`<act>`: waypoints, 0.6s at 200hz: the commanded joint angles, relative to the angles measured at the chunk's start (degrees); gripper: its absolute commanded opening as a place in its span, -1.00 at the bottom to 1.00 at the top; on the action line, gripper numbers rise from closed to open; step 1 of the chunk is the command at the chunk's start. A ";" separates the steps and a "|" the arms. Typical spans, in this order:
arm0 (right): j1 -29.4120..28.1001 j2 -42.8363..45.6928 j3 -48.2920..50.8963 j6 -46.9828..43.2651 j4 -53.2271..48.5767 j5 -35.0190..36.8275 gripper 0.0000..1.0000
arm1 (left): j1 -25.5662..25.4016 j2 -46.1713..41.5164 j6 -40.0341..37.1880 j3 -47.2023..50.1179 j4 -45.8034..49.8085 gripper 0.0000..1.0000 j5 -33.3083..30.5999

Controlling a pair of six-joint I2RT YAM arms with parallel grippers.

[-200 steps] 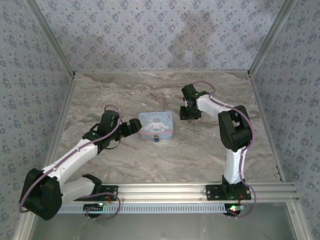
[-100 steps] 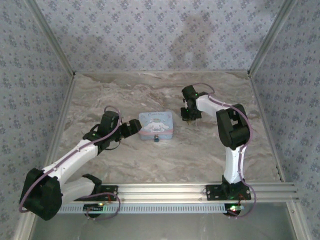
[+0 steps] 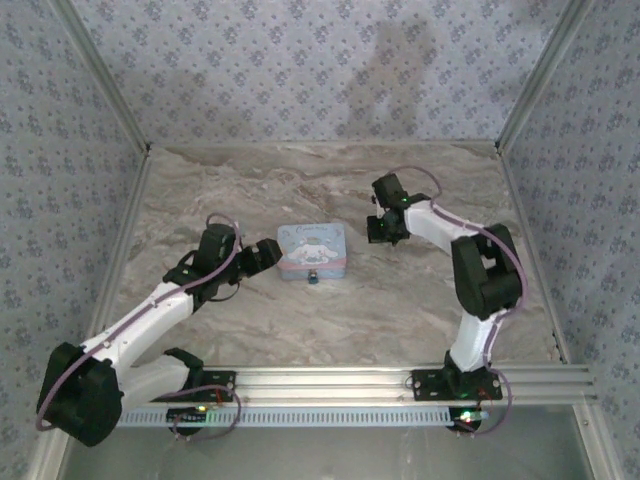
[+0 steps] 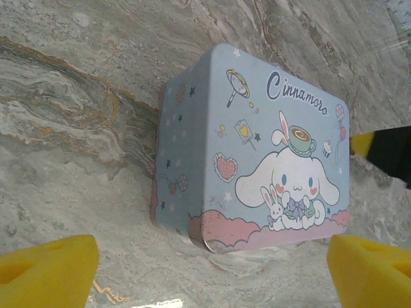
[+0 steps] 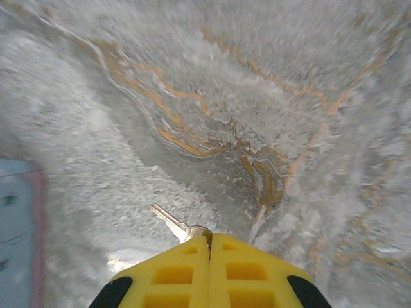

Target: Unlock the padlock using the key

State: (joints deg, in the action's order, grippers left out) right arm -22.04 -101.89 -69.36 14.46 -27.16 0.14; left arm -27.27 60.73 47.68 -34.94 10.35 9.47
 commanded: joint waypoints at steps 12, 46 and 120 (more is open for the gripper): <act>-0.16 11.17 4.23 -0.93 3.76 -1.42 -1.00 | 0.02 -1.66 -0.19 -2.69 -1.06 0.85 2.07; -0.99 21.85 6.54 0.17 3.40 -3.33 -1.00 | -1.39 -1.49 -1.15 -7.58 -2.02 0.84 4.44; -9.19 41.23 8.10 1.44 2.83 -4.98 -1.00 | -8.85 4.43 -0.24 -20.23 -8.67 0.56 10.53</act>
State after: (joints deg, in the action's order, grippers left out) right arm -28.62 -64.38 -62.46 14.96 -23.79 -3.95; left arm -34.04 63.11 47.20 -51.57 5.56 16.93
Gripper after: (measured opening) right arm 0.060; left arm 0.807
